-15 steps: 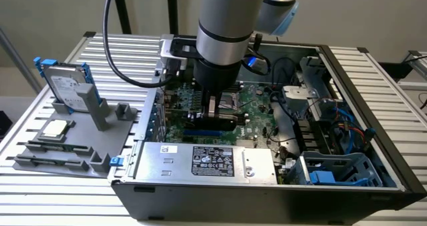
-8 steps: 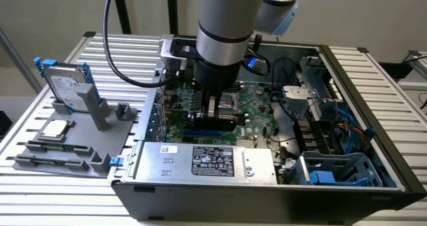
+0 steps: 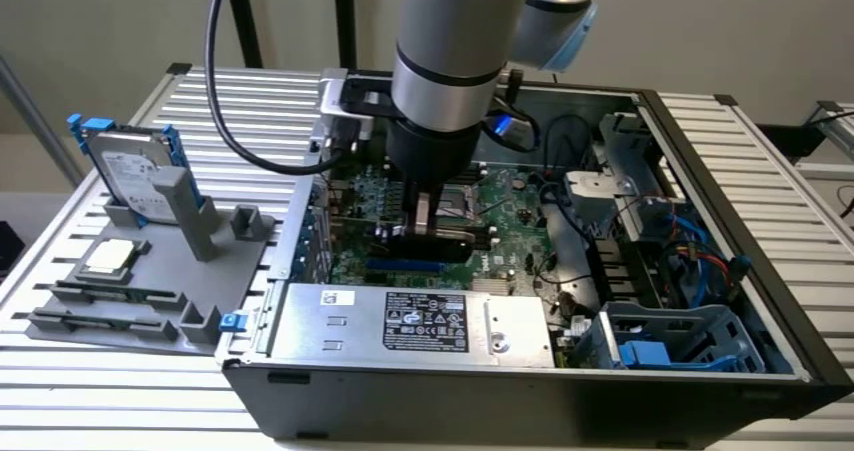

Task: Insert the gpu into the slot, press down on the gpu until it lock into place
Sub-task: 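Insert the gpu into the slot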

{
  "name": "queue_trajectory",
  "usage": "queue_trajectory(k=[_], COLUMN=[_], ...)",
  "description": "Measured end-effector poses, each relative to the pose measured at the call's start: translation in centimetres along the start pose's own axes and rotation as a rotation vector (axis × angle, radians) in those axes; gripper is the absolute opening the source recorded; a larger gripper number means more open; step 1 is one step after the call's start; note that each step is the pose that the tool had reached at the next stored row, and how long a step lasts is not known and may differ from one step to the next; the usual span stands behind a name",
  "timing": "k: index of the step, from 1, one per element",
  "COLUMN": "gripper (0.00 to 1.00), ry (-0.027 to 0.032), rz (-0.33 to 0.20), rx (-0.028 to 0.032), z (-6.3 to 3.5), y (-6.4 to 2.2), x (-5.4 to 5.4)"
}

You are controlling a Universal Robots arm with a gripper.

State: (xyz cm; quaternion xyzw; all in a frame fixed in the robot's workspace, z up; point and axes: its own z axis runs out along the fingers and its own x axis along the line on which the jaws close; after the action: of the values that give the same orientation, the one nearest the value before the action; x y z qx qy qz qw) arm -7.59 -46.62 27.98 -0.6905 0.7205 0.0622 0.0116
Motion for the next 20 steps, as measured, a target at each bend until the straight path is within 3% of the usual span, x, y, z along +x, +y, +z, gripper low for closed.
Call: queue_trajectory(k=[20], gripper=[0.26], ry=[0.0028], rz=[-0.013], rx=[-0.0012], z=[0.24], y=[0.23], x=[-0.19])
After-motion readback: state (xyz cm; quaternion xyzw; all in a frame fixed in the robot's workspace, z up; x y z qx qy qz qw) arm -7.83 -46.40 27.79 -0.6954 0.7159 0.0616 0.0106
